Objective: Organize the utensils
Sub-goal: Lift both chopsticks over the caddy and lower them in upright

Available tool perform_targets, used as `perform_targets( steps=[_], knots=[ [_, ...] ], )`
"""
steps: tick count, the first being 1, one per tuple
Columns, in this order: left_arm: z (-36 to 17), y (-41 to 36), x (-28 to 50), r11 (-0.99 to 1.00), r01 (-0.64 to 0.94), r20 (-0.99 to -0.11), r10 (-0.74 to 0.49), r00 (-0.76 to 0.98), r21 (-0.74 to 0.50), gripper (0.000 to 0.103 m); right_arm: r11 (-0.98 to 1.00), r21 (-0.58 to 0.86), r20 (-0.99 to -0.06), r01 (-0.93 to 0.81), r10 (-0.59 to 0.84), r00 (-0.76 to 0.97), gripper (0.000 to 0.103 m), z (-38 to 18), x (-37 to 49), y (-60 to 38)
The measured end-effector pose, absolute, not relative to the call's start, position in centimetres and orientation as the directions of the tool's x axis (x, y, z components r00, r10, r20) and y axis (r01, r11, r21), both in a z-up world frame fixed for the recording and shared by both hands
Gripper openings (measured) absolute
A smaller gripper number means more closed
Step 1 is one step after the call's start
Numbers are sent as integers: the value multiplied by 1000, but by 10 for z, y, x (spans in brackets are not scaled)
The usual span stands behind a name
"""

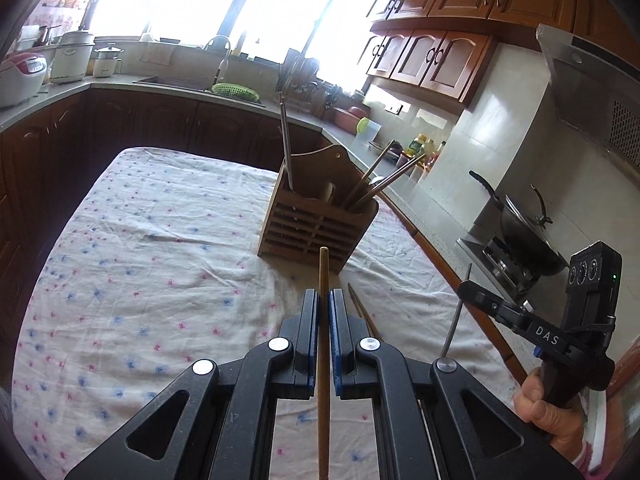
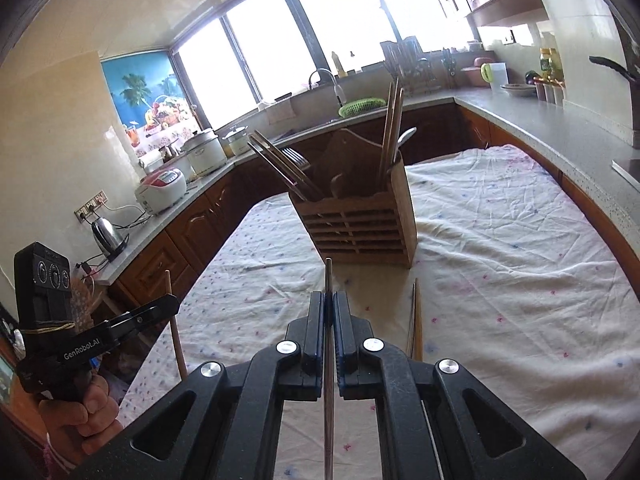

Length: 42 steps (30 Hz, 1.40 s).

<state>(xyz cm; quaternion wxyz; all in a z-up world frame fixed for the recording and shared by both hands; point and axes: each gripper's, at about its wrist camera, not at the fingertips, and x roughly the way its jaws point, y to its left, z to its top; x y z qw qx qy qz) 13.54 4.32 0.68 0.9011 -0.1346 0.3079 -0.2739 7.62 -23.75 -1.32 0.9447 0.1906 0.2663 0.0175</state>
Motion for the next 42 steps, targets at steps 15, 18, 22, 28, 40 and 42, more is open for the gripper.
perform_targets(
  steps=[15,18,22,28,40,42],
  knots=[
    [22,53,100,855,393,-406,-509,759,-338,4,937,343,-431,66,95,897,5,9,54,-235],
    [22,54,99,852,395,-403,-513,758,-343,4,940,336,-421,63,90,903,5,12,51,-234],
    [25,57,101,848,398,-391,-518,761,-349,4,942,331,-404,61,83,911,5,18,49,-235],
    [32,57,106,848,406,-371,-518,771,-342,4,947,316,-375,65,62,925,5,29,50,-239],
    [41,46,134,851,420,-340,-514,787,-315,4,948,309,-348,78,36,937,5,38,64,-253],
    [43,45,141,853,419,-334,-511,792,-311,4,948,309,-340,81,31,940,5,40,68,-257]
  ],
)
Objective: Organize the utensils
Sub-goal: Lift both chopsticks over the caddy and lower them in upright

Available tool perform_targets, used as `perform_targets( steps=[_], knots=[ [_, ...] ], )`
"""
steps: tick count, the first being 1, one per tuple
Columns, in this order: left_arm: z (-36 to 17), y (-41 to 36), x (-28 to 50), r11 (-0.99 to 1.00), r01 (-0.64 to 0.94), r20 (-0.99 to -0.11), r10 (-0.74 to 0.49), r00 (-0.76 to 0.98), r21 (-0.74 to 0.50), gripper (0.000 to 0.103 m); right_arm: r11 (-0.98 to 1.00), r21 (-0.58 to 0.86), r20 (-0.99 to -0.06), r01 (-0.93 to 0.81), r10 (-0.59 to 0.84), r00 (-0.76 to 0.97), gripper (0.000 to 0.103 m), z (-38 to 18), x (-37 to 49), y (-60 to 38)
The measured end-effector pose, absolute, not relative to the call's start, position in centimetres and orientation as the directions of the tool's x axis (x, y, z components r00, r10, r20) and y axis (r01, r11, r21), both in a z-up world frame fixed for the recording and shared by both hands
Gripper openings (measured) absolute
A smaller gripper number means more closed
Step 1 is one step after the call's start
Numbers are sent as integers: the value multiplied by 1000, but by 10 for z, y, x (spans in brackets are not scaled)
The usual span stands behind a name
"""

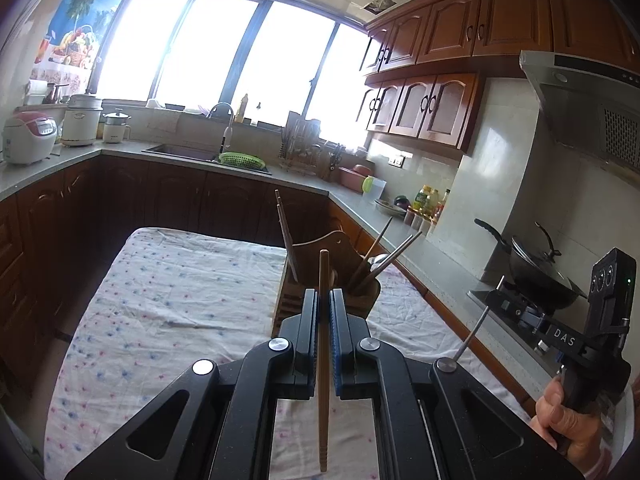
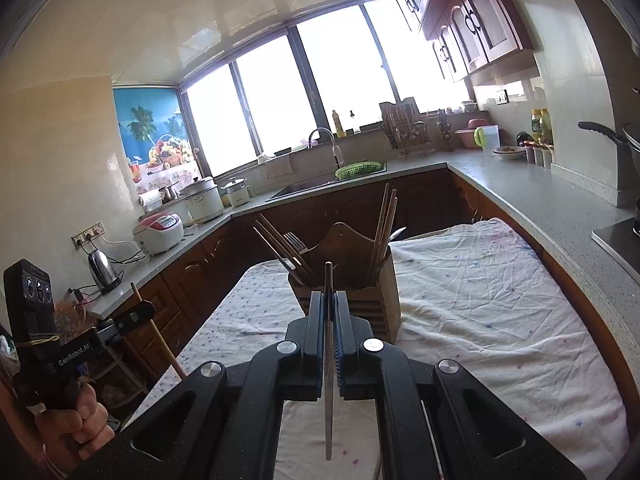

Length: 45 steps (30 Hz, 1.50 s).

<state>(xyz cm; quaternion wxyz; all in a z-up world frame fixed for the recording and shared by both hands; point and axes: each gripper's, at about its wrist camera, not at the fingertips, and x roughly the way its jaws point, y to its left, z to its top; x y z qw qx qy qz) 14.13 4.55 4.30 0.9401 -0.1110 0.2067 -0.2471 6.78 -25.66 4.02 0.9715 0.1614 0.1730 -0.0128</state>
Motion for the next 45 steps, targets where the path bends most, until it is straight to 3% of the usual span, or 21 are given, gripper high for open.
perform_targets(
  steps=[7,16,23,35,45],
  knots=[
    [63,36,174,861,419,-270,-492,827,-288,4,950,297,-292,92,-1,956,5,57,89,-269],
    [99,6,238,874,426,-147,-465,873,-235,4,963,240,-156,126,-90,984,5,103,138,-286],
    [81,-29,295,883,421,-64,-442,895,-209,4,966,205,-91,159,-142,986,4,116,182,-293],
    [-19,-71,343,896,381,-165,-422,892,-228,4,966,191,-143,177,-151,978,5,52,209,-291],
    [-22,-64,353,903,360,-266,-415,870,-233,4,961,205,-246,188,-135,960,5,12,211,-296]
  ],
)
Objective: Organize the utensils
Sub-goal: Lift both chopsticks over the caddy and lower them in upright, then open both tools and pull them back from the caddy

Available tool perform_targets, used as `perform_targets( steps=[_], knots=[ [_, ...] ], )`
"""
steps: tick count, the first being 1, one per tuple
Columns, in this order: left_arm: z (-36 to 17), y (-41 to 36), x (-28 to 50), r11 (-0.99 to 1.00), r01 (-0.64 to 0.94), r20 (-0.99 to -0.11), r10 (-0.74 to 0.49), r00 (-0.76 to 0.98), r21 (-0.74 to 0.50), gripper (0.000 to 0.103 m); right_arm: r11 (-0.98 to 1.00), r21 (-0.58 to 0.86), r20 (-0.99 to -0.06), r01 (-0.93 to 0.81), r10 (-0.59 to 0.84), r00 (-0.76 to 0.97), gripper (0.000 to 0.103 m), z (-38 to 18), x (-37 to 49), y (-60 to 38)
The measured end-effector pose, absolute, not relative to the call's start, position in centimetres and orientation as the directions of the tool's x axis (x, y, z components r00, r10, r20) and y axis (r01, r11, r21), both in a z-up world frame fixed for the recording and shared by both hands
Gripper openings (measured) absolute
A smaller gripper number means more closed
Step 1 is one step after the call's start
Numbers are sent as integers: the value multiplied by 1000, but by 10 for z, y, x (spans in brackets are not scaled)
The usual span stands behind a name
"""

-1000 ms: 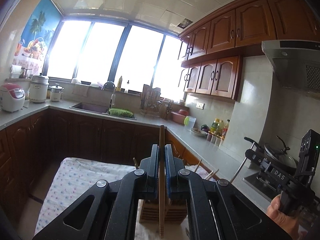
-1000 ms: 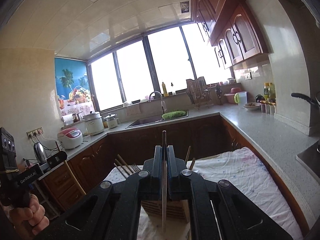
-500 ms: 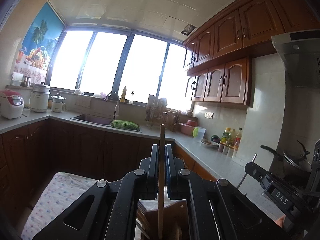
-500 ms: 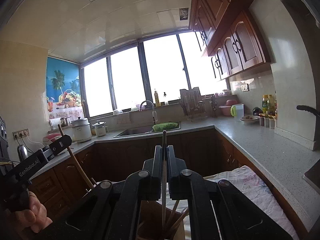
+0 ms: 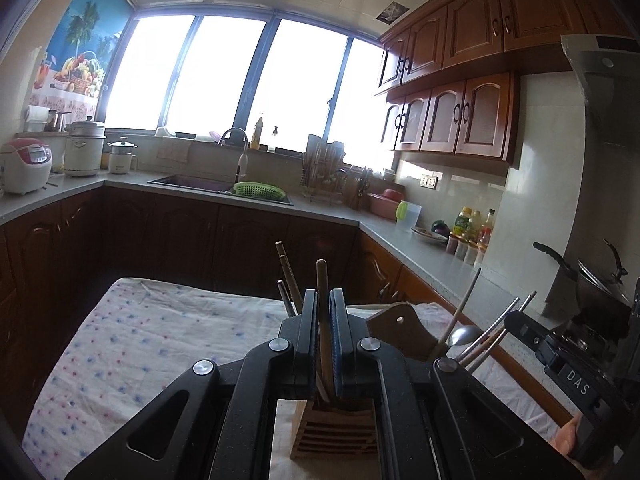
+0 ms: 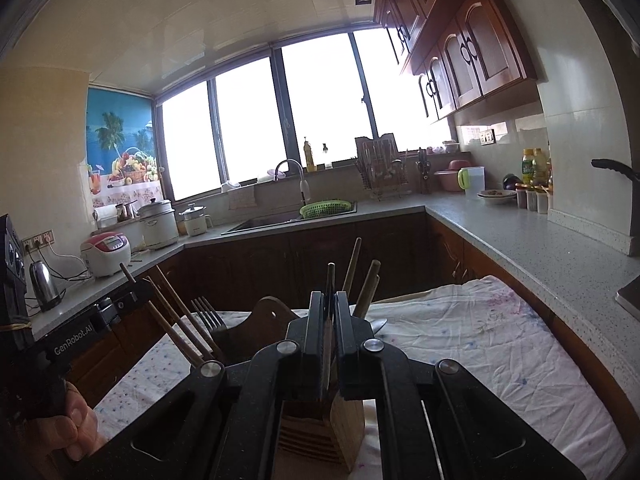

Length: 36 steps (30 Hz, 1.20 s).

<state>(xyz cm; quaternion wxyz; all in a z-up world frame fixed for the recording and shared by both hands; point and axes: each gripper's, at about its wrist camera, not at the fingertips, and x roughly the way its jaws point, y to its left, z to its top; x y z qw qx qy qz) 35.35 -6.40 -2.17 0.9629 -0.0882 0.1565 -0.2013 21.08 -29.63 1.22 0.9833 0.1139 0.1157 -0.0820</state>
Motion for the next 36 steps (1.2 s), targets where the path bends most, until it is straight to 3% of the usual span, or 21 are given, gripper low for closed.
perform_targets(
  steps=[12,16,18,20,22,24,26,28,29,33,36],
  knots=[
    [-8,-49,351,905,352,-283,-412,866,-238,5,957,218,-273,191,-128,953,5,13,210,-301],
    [-6,-46,347,903,351,-289,-415,862,-249,4,956,224,-285,189,-121,951,10,14,212,-304],
    [-2,-43,343,900,352,-281,-418,864,-257,9,956,226,-282,188,-121,952,10,16,210,-304],
    [1,-37,332,900,345,-263,-412,872,-265,29,954,230,-279,191,-124,952,15,18,207,-305],
    [1,-31,317,903,338,-237,-401,885,-266,40,951,245,-270,188,-120,955,37,21,201,-307],
    [1,-24,303,907,331,-225,-391,893,-260,50,947,265,-254,182,-114,960,48,26,192,-309],
    [-2,-17,287,916,306,-218,-364,906,-259,74,943,278,-237,182,-116,965,61,29,181,-310],
    [-7,-9,271,920,290,-215,-349,912,-264,84,939,297,-221,175,-111,969,78,30,169,-311],
    [-11,-7,264,920,287,-223,-348,911,-266,90,937,304,-214,173,-109,971,81,30,163,-310],
    [-24,-1,233,927,264,-260,-333,907,-266,99,932,319,-215,171,-105,971,94,22,139,-305],
    [-34,3,212,930,248,-295,-326,898,-272,101,925,340,-236,169,-90,968,97,10,124,-300]
  ],
)
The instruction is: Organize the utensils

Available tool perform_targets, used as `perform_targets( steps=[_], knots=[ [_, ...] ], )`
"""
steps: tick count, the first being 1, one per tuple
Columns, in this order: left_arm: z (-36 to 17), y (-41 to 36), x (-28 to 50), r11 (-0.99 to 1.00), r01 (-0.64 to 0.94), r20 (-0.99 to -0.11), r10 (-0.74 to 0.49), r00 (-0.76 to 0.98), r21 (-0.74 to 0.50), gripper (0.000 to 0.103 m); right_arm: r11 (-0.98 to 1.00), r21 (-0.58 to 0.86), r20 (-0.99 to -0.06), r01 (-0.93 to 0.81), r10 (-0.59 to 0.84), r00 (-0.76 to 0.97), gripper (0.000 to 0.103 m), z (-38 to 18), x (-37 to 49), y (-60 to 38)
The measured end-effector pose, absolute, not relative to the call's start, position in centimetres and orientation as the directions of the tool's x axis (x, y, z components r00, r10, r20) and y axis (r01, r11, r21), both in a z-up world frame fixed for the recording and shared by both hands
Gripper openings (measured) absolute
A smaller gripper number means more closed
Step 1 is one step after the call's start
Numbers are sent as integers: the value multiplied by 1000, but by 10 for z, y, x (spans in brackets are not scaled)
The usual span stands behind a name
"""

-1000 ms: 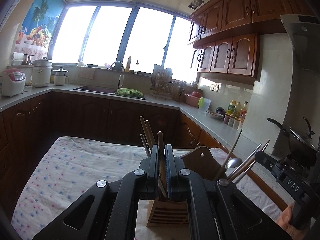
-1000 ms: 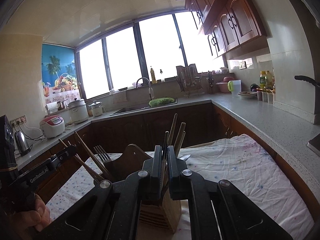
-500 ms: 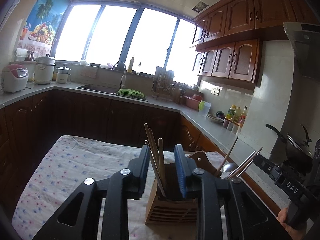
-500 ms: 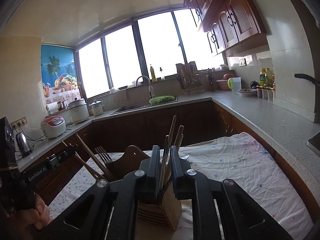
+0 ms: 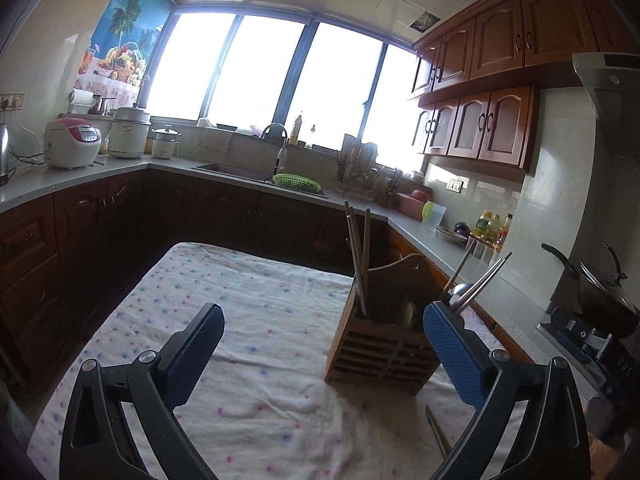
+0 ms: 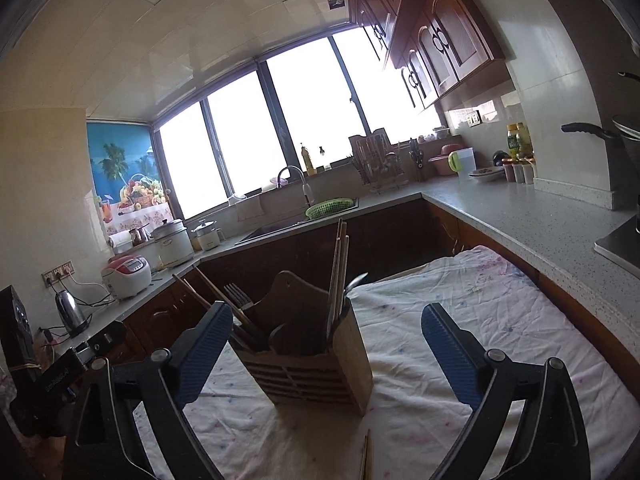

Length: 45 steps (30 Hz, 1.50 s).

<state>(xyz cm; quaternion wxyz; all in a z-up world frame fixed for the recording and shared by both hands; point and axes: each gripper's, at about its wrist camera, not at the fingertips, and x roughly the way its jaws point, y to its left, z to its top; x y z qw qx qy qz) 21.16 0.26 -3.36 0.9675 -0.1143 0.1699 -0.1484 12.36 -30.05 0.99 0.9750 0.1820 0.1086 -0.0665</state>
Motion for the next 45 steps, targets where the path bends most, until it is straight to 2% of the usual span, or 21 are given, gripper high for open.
perform_targets(
  steps=[8,14,18,21,29,33,45],
  knots=[
    [-31,18,160,933,211,-352,-310,883,-292,101,910,382,-310,163,-40,950,97,-24,83,-288],
    [-14,20,131,935,213,-364,-310,878,-283,101,907,391,-324,157,-24,946,97,-32,57,-276],
    [4,22,111,931,239,-339,-327,882,-276,102,919,371,-286,134,-24,958,98,-16,42,-267],
    [8,25,95,936,244,-319,-319,893,-253,102,938,325,-234,121,-45,971,103,-2,25,-257],
    [-28,20,61,969,207,-288,-237,928,-133,102,973,133,-149,189,-168,974,103,-18,-9,-220],
    [-39,14,54,975,205,-310,-222,924,-88,102,979,92,-176,180,-162,971,103,-30,-13,-211],
    [-44,5,32,982,186,-348,-182,920,-20,102,975,117,-243,191,-158,957,103,-51,-26,-214]
  ],
)
